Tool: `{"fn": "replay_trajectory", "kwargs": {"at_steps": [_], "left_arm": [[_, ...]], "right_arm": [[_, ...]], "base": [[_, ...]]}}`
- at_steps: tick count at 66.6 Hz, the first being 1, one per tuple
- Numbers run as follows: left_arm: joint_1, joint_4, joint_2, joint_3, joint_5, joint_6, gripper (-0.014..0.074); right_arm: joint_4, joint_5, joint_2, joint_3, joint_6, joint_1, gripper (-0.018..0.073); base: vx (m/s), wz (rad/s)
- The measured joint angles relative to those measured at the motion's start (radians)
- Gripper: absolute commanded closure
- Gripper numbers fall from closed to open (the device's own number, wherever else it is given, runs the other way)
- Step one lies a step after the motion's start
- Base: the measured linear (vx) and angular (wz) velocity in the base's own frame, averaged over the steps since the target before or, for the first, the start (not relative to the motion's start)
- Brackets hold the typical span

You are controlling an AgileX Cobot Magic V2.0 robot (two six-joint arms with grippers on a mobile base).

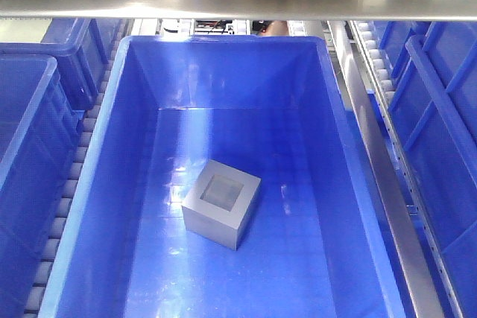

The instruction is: Sort gray base to blue bin

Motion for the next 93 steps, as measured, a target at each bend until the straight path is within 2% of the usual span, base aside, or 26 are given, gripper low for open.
{"fn": "replay_trajectory", "kwargs": {"at_steps": [10,27,56,66,75,93], "left_arm": [[0.000,-0.106,0.000,0.001,0.005,0.140,0.0605],[0.000,-0.113,0.000,0.001,0.006,0.168,0.0605],[0.015,-0.102,0.000,0.001,0.006,0.164,0.0605],[0.066,-0.085,0.000,0.001,0.006,0.107,0.0605],[0.076,-0.045,0.000,0.001,0.006,0.032,0.0603],[0.076,-0.035,0.000,0.001,0.007,0.011,0.0603]], "right_arm": [[0.000,0.000,0.000,0.000,0.000,0.000,0.0564],[0.000,0.000,0.000,0.000,0.000,0.000,0.0564],[0.000,0.000,0.000,0.000,0.000,0.000,0.0564],[0.000,0.000,0.000,0.000,0.000,0.000,0.0564],[0.000,0.000,0.000,0.000,0.000,0.000,0.0564],[0.000,0.000,0.000,0.000,0.000,0.000,0.0564]], "base": [[0.00,0.00],[0.00,0.00],[0.00,0.00],[0.00,0.00],[0.00,0.00],[0.00,0.00]]}}
